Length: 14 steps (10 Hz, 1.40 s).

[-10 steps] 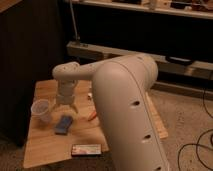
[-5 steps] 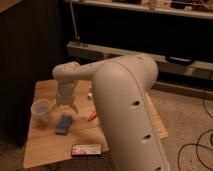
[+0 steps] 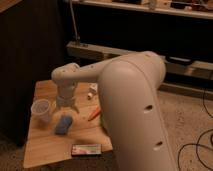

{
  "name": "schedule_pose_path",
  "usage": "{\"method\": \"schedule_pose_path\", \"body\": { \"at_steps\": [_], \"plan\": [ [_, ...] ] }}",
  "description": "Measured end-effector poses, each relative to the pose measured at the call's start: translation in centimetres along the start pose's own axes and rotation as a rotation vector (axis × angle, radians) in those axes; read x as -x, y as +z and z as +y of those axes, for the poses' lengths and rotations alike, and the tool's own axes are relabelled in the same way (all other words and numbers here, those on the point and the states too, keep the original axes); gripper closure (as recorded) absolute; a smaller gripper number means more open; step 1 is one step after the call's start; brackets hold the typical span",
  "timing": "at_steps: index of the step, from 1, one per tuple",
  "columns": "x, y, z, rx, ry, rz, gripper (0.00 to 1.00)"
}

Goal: Place the eraser in the ceramic cup

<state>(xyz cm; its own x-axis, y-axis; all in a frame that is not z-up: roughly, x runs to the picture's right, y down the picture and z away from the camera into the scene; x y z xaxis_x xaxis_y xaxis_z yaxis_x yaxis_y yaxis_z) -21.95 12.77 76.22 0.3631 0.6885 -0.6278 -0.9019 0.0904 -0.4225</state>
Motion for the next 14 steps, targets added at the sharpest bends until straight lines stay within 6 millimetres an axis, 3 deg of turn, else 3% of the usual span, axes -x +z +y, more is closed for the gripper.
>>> {"method": "schedule_pose_path", "body": {
  "at_steps": [2, 4, 10, 14],
  "plan": [
    [-3.7, -1.1, 0.9, -0.023, -0.234, -0.029, 0.2],
    [-6.1, -1.3, 2.0, -0.045, -0.33, -0.037, 0.2],
    [-6.9, -1.1, 2.5, -0.045, -0.362, -0.056, 0.2],
    [-9.5, -0.5, 0.8, 0.0, -0.634, -0.13, 0.2]
  ]
}}
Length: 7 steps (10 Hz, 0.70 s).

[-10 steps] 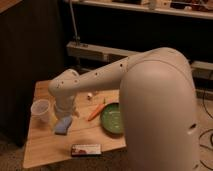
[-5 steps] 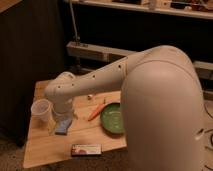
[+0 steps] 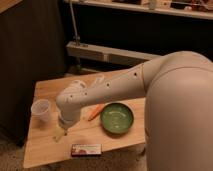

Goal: Place the eraser in the ceramic cup

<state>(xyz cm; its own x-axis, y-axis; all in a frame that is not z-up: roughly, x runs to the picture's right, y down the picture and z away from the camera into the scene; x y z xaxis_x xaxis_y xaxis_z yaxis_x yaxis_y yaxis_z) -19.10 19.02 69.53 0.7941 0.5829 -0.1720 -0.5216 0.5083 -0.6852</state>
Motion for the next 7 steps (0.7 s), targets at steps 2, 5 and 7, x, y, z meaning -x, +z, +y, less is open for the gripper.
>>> {"method": "schedule_pose_path", "body": {
  "at_steps": [2, 5, 7],
  "plan": [
    [-0.52, 0.28, 0.39, 0.03, -0.076, -0.004, 0.2],
    [-0.59, 0.44, 0.55, 0.034, -0.091, 0.002, 0.2],
    [-0.73, 0.6, 0.7, 0.026, -0.104, 0.01, 0.2]
  ]
}}
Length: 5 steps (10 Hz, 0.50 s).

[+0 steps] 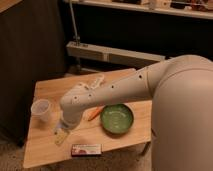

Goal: Place the eraser in the ceramic cup

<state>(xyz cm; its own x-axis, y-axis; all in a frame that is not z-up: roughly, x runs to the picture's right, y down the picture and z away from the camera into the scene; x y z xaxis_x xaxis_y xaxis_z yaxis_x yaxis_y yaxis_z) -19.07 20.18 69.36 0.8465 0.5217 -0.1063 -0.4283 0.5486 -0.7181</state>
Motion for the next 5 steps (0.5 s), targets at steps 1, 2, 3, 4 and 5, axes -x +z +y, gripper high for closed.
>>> {"method": "schedule_pose_path", "body": {
  "at_steps": [1, 2, 3, 4, 5],
  "plan": [
    [-0.5, 0.4, 0.2, -0.021, -0.017, 0.015, 0.2],
    [-1.0, 1.1, 0.6, -0.036, -0.036, 0.024, 0.2],
    [-1.7, 1.8, 0.8, -0.05, -0.051, 0.026, 0.2],
    [-2.1, 2.0, 1.0, -0.057, -0.059, 0.026, 0.2],
    [-2.6, 2.3, 1.2, -0.061, -0.075, 0.02, 0.2]
  ]
}}
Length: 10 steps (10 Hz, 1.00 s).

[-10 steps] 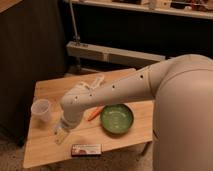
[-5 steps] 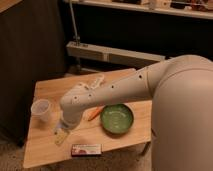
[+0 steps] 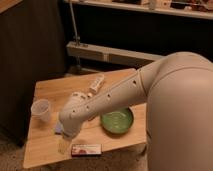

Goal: Place the eraser in the ceramic cup

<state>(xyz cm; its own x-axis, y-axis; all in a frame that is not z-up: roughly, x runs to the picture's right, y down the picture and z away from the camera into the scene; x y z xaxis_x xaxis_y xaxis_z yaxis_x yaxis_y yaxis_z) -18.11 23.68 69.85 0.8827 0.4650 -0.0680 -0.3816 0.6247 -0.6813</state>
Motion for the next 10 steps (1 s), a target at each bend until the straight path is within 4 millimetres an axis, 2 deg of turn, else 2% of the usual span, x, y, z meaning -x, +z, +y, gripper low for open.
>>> {"method": "schedule_pose_path", "body": {
  "at_steps": [3, 8, 10],
  "plan": [
    [-1.2, 1.5, 0.3, 0.008, -0.043, -0.006, 0.2],
    [-2.8, 5.2, 0.2, 0.025, -0.08, 0.035, 0.2],
    [-3.5, 5.7, 0.2, 0.031, -0.085, 0.042, 0.2]
  ]
}}
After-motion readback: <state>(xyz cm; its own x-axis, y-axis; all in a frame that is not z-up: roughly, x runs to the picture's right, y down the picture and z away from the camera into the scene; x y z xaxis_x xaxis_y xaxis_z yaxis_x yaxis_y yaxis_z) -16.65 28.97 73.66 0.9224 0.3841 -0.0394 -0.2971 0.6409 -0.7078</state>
